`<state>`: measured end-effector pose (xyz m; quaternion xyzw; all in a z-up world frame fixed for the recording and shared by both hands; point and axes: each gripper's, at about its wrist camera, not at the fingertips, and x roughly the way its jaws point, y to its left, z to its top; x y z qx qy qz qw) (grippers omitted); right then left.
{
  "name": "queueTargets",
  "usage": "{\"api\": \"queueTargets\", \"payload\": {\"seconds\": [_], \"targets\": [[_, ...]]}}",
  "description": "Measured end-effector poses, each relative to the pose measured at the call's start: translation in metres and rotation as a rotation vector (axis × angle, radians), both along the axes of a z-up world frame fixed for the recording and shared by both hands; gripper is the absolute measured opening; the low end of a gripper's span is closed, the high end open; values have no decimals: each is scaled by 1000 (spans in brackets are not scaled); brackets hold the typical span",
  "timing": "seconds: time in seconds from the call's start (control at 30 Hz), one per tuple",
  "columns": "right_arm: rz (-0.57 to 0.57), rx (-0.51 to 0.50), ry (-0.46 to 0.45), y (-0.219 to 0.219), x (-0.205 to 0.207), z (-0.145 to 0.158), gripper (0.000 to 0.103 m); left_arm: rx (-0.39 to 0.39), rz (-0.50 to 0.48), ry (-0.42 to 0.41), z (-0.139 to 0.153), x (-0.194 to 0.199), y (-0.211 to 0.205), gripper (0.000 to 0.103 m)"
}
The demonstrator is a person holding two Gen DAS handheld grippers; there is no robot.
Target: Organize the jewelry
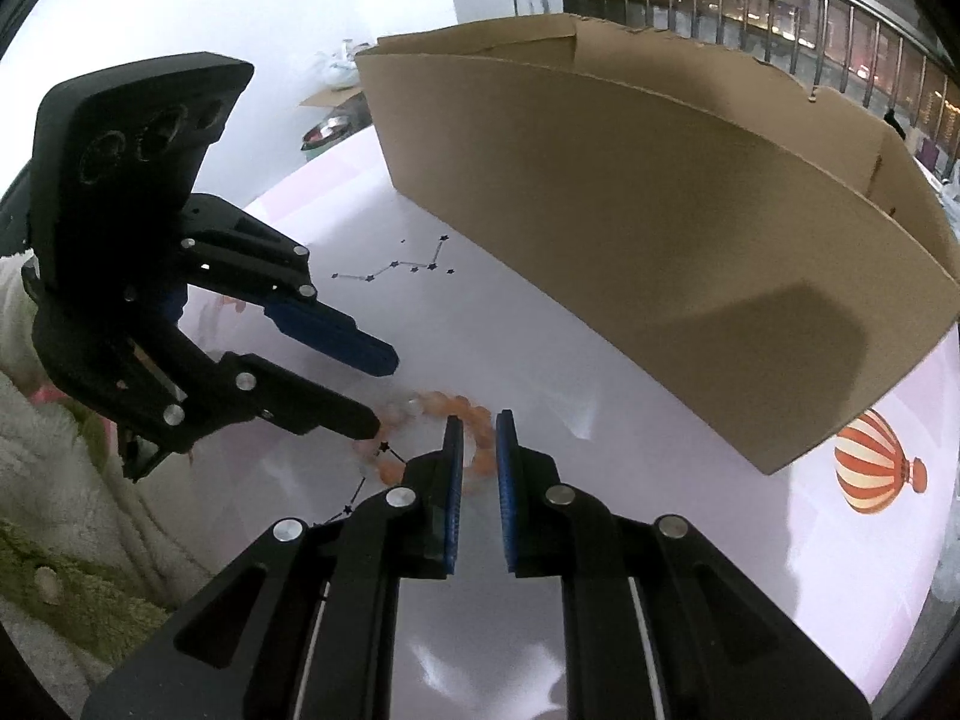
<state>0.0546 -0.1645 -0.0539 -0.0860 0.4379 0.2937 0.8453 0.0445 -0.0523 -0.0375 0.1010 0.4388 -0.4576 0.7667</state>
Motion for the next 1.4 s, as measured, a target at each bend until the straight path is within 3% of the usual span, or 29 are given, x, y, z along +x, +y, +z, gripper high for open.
{"api": "queueTargets", "payload": {"seconds": [0.17, 0.83, 0.93, 1.4], "targets": [[1, -12, 12, 2, 1, -6, 19, 12, 4, -3, -3, -5, -6, 25], [9, -37, 25, 17, -4, -15, 19, 71, -35, -73, -7, 0, -18, 16], [20, -49, 16, 16, -6, -14, 18, 80, -36, -84, -9, 1, -19, 11], [59, -94, 13, 20, -10, -13, 10, 103, -59, -110, -9, 1, -20, 10]]}}
